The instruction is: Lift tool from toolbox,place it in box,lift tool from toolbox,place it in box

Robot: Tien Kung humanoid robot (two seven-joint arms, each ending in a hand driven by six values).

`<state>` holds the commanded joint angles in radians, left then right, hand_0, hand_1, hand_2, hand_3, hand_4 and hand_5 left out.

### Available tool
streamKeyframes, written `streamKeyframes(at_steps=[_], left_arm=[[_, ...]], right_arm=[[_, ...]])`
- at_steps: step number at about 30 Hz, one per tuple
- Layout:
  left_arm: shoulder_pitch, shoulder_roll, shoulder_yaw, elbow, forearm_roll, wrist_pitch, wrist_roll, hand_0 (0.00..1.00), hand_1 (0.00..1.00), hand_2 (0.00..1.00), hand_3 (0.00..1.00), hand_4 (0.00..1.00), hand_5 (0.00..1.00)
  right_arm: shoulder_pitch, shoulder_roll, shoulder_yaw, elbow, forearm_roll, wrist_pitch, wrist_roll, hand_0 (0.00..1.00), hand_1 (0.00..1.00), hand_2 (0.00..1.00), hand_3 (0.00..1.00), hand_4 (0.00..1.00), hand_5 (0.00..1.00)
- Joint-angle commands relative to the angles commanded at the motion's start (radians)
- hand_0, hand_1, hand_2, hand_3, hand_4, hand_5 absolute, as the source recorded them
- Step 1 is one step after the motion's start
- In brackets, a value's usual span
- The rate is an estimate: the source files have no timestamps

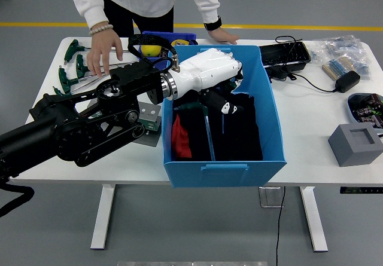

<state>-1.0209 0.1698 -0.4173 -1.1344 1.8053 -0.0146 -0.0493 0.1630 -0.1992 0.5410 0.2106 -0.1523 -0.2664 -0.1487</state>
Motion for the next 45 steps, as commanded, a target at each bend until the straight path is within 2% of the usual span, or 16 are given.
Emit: streamKeyframes(at_steps=[1,2,7,8,11,13,14,15,19,20,23,31,32,34,40,45], left_arm=[[-0.004,-0.005,0.014,0.019,-0.009,-0.011,0.002,0.147,0.002,0.061,0.122,0.812,0.389],[-0.005,-0.008,0.022,0.029,-0.011,-0.016,0.004,0.214,0.181,0.258,0.381,0.89,0.52],[-0.01,-0.023,0.061,0.083,-0.039,-0.049,0.015,0.214,0.181,0.258,0.381,0.89,0.52],[-0.012,-0.028,0.07,0.1,-0.046,-0.065,0.022,0.28,0.326,0.45,0.546,0.936,0.589],[-0.02,-0.038,0.089,0.141,-0.055,-0.042,0.007,0.28,0.326,0.45,0.546,0.936,0.589],[-0.029,-0.045,0.101,0.177,-0.061,-0.004,-0.019,0.28,0.326,0.45,0.546,0.936,0.589],[-0.033,-0.049,0.105,0.196,-0.064,0.011,-0.028,0.311,0.41,0.566,0.627,0.937,0.574],[-0.038,-0.053,0.107,0.211,-0.065,0.02,-0.034,0.311,0.41,0.566,0.627,0.937,0.574],[-0.051,-0.066,0.099,0.251,-0.056,0.039,-0.041,0.311,0.41,0.566,0.627,0.937,0.574],[-0.053,-0.068,0.095,0.255,-0.052,0.042,-0.04,0.403,0.501,0.653,0.677,0.941,0.567],[-0.059,-0.07,0.08,0.264,-0.038,0.048,-0.032,0.403,0.501,0.653,0.677,0.941,0.567],[-0.052,-0.055,0.035,0.236,-0.023,0.074,-0.035,0.423,0.523,0.688,0.693,0.943,0.568],[-0.049,-0.052,0.026,0.231,-0.018,0.077,-0.034,0.483,0.568,0.728,0.736,0.944,0.57],[-0.033,-0.038,-0.012,0.209,-0.003,0.082,-0.031,0.483,0.568,0.728,0.736,0.944,0.57],[0.052,0.017,-0.19,0.116,0.018,0.086,-0.012,0.485,0.564,0.727,0.712,0.945,0.575],[0.134,0.063,-0.343,0.035,0.009,0.06,0.013,0.479,0.563,0.723,0.703,0.942,0.58]], right_arm=[[0.001,-0.001,-0.001,0.0,0.0,0.001,0.0,0.629,0.602,0.671,0.548,0.764,0.664],[0.002,-0.001,-0.001,0.0,0.0,0.001,0.0,0.628,0.602,0.67,0.548,0.764,0.665],[0.004,-0.003,-0.001,-0.001,-0.005,0.003,-0.001,0.628,0.602,0.67,0.548,0.764,0.665],[0.004,-0.003,0.001,0.0,-0.009,0.003,-0.002,0.629,0.601,0.669,0.547,0.764,0.665],[0.006,-0.004,0.006,0.0,-0.019,0.004,-0.005,0.629,0.601,0.669,0.547,0.764,0.665],[0.008,-0.004,0.011,0.0,-0.03,0.004,-0.008,0.629,0.601,0.669,0.547,0.764,0.665],[0.009,-0.004,0.013,0.0,-0.034,0.004,-0.01,0.628,0.6,0.669,0.548,0.764,0.664],[0.011,-0.004,0.015,0.0,-0.037,0.004,-0.01,0.628,0.6,0.669,0.548,0.764,0.664],[0.016,-0.006,0.019,0.0,-0.044,0.004,-0.012,0.628,0.6,0.669,0.548,0.764,0.664],[0.017,-0.006,0.02,0.0,-0.044,0.004,-0.012,0.629,0.6,0.669,0.548,0.764,0.665],[0.019,-0.007,0.021,0.0,-0.046,0.004,-0.012,0.629,0.6,0.669,0.548,0.764,0.665],[0.017,-0.009,0.019,-0.001,-0.039,0.006,-0.01,0.628,0.6,0.669,0.548,0.764,0.665],[0.017,-0.009,0.018,-0.001,-0.038,0.006,-0.009,0.629,0.601,0.669,0.547,0.764,0.664],[0.015,-0.008,0.014,-0.001,-0.03,0.005,-0.007,0.629,0.601,0.669,0.547,0.764,0.664],[0.007,-0.004,0.002,0.0,0.001,0.001,0.002,0.629,0.601,0.67,0.548,0.765,0.663],[-0.005,-0.002,-0.002,0.002,0.012,0.0,0.004,0.629,0.602,0.669,0.548,0.765,0.663]])
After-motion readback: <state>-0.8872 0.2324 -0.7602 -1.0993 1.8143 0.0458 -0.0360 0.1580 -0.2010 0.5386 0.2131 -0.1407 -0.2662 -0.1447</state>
